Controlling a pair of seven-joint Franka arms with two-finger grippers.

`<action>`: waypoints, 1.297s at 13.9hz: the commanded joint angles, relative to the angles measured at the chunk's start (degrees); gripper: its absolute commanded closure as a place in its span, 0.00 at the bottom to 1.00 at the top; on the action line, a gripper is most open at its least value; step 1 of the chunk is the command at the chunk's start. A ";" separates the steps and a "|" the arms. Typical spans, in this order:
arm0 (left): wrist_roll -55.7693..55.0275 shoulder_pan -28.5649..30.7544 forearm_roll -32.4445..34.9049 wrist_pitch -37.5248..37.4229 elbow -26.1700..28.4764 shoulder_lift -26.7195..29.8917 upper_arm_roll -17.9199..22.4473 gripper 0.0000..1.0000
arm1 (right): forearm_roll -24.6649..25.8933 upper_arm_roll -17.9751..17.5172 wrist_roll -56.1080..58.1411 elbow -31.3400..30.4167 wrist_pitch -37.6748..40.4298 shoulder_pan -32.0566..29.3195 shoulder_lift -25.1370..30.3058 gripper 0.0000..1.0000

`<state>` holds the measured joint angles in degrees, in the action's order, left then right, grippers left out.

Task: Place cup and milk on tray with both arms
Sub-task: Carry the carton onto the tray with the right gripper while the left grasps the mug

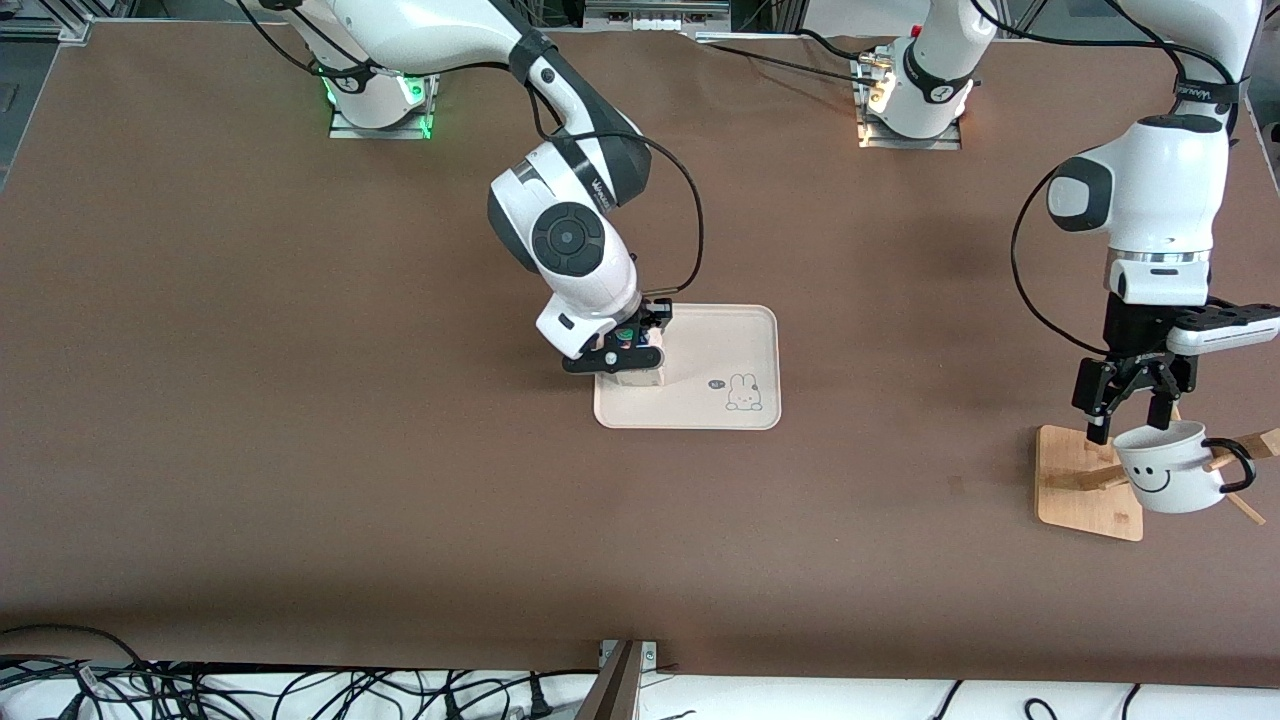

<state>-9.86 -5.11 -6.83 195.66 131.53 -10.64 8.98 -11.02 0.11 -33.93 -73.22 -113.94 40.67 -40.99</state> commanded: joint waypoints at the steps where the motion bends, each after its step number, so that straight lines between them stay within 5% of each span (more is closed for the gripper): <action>1: -1.29 -0.34 -1.16 2.69 -0.04 -1.57 -0.01 0.00 | 1.09 0.24 -1.84 1.33 0.56 0.37 -1.02 0.36; 2: -2.43 -0.34 -1.16 4.27 -0.04 -2.62 -0.01 0.00 | 1.00 0.24 -2.36 1.41 0.47 0.37 -0.93 0.00; 7: -4.03 -0.16 -1.16 4.55 -1.27 -4.12 -0.01 0.00 | 0.91 0.24 -4.82 2.38 0.38 0.29 -0.32 0.00; 12: -4.03 0.45 -4.67 4.55 -8.12 -8.52 0.16 0.00 | 0.65 0.85 -7.11 7.39 5.29 -1.11 3.10 0.00; 18: -3.94 1.24 -4.77 4.55 -10.50 -10.19 0.34 0.00 | 0.48 1.12 8.15 5.21 17.50 -17.09 15.74 0.00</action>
<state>-14.19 -4.09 -10.31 199.64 123.12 -19.60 9.48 -10.56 2.06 -31.07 -65.07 -100.18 28.15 -30.48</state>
